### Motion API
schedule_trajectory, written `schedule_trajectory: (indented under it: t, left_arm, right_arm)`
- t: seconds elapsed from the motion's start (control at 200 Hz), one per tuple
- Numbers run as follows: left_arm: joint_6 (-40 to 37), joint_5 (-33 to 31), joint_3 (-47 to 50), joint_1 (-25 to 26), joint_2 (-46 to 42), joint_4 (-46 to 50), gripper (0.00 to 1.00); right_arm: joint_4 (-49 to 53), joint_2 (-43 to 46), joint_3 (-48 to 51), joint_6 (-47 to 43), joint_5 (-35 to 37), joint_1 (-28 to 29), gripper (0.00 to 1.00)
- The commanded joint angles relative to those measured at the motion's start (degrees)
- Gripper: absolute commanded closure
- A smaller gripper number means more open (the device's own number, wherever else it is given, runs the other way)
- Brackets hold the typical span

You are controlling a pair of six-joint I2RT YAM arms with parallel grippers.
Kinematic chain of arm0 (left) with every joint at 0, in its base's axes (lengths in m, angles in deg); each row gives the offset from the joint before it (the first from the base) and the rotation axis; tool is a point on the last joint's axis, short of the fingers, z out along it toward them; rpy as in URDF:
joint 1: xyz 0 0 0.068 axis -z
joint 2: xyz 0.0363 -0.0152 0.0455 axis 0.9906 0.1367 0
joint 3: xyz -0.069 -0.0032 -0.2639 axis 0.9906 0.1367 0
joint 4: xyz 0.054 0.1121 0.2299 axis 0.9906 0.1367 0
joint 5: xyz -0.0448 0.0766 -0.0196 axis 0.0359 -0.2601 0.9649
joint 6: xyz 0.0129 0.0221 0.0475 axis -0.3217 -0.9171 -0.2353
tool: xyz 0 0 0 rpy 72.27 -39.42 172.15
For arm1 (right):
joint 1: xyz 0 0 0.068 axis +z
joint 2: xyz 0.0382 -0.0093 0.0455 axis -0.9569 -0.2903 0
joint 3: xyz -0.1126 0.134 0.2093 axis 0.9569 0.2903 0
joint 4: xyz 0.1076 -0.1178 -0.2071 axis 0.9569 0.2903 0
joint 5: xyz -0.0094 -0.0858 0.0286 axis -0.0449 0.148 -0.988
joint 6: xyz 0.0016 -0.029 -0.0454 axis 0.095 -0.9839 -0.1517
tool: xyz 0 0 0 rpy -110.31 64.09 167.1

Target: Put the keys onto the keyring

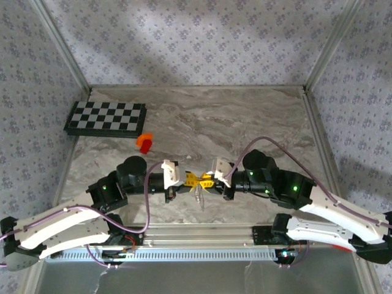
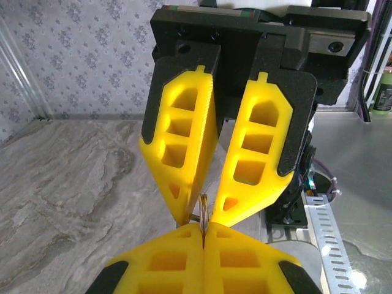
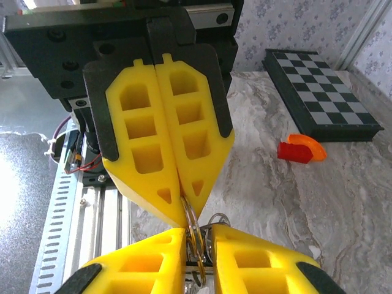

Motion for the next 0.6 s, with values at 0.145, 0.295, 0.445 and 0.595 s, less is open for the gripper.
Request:
schedule_trajectory:
  t: [0.145,0.295,0.445,0.595]
  left_arm:
    - [3.52,4.88,1.39,0.32,-0.72,-11.93,1.00]
    - [4.39,4.56,2.37,0.26,-0.62,-12.93,1.00]
    - [2.67,-0.03,0.52,0.28,0.77,-5.68,1.00]
    - [-0.60,-4.49,-2.38,0.34,2.26,2.87,0.79]
  right_arm:
    - [-5.01,3.26,3.37,2.05,-2.92,-1.12,0.85]
    - [-6.84,4.96,4.71,1.91,-3.00,-1.54,1.00]
    - [-5.64,4.47,4.02,1.46,-1.53,-1.72,1.00]
    - [-1.18,2.05,1.78,-0.30,1.13,-0.67,1.00]
